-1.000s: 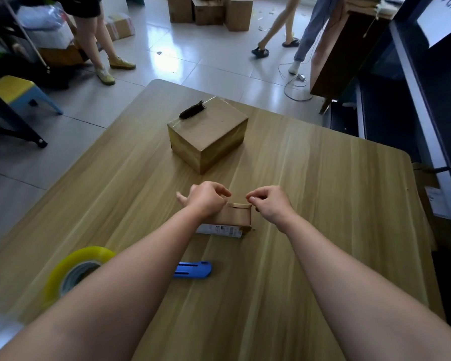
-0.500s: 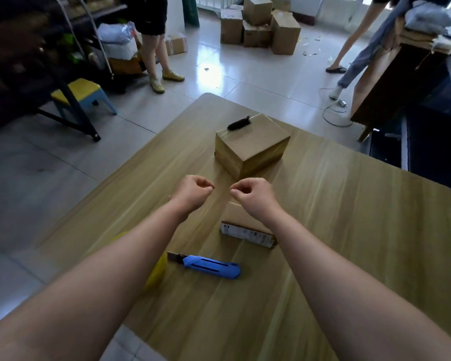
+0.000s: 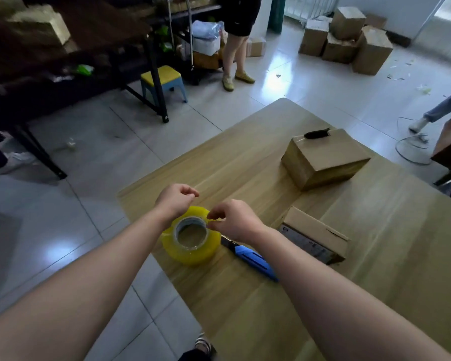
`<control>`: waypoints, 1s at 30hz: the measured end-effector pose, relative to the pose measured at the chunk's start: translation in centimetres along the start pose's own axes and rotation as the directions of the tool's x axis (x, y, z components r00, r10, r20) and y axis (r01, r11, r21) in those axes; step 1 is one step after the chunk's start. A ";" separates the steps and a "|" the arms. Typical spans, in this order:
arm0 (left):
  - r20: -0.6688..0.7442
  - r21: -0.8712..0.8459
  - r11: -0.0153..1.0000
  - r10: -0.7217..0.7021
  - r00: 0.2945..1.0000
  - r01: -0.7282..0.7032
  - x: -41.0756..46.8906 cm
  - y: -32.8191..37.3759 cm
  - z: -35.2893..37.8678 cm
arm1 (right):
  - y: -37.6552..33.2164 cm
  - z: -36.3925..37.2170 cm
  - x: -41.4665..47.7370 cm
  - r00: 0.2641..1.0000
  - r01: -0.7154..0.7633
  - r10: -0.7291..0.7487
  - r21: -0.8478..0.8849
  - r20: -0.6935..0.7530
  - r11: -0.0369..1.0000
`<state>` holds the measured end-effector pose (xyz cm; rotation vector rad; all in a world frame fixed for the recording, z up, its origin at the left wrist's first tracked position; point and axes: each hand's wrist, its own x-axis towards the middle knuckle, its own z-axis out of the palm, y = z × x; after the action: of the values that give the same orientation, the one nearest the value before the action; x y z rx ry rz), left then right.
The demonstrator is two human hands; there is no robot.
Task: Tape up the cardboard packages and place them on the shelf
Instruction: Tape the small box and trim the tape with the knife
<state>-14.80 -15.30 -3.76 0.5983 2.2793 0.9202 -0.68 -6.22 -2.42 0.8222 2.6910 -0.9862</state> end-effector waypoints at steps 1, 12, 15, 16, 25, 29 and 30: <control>-0.012 -0.014 1.000 -0.023 1.000 0.023 -0.2 -0.8 -0.4 | -0.6 0.6 0.0 0.999 0.023 -0.021 -0.058 0.039 0.998; 0.049 -0.184 0.960 -0.204 0.978 0.210 -1.3 -6.6 -1.4 | -2.0 7.1 1.1 0.921 0.346 -0.152 -0.573 0.359 0.743; 0.090 -0.208 0.947 -0.229 0.969 0.243 -1.2 -7.1 -1.4 | -1.7 7.6 1.1 0.927 0.354 -0.174 -0.621 0.332 0.700; 0.098 -0.210 0.945 -0.237 0.967 0.252 -1.3 -7.1 -1.4 | -1.6 7.7 1.2 0.931 0.350 -0.184 -0.623 0.316 0.699; 0.044 -0.309 0.913 -0.265 0.963 0.266 0.0 -7.2 -1.1 | -1.8 3.7 1.0 0.984 0.120 -0.086 -0.219 0.156 0.968; -0.003 -0.315 0.933 -0.185 0.983 0.174 0.3 -5.7 -1.1 | -1.2 1.9 0.6 0.996 0.034 -0.028 -0.076 0.090 0.997; -0.030 -0.316 0.938 -0.158 0.987 0.141 0.3 -5.2 -1.1 | -1.0 1.5 0.6 0.998 0.003 -0.001 -0.026 0.069 1.000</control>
<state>-16.69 -18.98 -7.04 0.2594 2.1288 1.2018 -1.79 -7.52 -3.25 0.7663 2.6414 -0.9590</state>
